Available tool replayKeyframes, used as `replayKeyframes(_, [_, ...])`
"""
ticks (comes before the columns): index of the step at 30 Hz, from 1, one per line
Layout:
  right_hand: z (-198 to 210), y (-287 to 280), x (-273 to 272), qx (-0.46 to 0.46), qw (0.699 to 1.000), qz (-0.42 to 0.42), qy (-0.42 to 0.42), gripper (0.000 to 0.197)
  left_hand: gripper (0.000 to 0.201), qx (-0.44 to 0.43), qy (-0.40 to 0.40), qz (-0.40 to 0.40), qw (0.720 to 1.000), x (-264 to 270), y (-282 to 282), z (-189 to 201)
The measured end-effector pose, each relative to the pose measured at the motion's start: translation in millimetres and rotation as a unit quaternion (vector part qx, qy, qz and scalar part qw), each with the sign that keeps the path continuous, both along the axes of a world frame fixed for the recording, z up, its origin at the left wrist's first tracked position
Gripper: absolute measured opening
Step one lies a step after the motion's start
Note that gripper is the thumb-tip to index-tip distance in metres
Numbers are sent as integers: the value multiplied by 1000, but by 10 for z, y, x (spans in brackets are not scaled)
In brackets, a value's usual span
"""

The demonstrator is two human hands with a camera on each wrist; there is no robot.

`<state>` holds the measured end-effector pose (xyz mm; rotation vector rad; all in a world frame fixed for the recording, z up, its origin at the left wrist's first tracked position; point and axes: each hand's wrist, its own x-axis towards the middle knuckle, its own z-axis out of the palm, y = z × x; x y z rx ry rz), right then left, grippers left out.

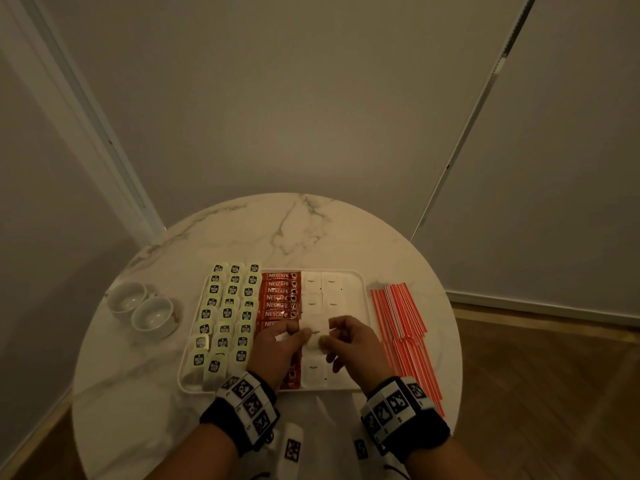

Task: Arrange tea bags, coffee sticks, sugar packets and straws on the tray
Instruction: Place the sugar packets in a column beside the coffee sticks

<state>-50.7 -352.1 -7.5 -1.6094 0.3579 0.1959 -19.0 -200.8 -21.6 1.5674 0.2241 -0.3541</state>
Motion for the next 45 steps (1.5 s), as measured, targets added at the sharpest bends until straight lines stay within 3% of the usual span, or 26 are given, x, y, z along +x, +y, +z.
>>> replayKeyframes(6, [-133,9,-85,14,992,-56,114,21,11,-47,174,-72,981,-103,-57,-57])
replayKeyframes(10, [-178,-13,-128,19,988,-52,142,14,10,-40,232,-79,969,-121,-117,-120])
replayKeyframes(15, [-237,-62,-164,-21,985,3,173,13,17,27,188,-98,977,-124,-108,-242])
replayKeyframes(21, [-357,-105,-180,-43,984,-16,174,13,22,74,165,-90,979,-138,-147,-301])
replayKeyframes(26, [-536,-214,1,-157,969,-104,159,20,16,57,137,-45,988,-108,-151,-294])
replayKeyframes(33, [-687,-248,120,-259,951,-83,149,15,21,82,135,-84,984,-62,-117,-345])
replayKeyframes(45, [-797,-252,184,-271,949,-62,149,13,28,122,149,-108,975,-3,-117,-494])
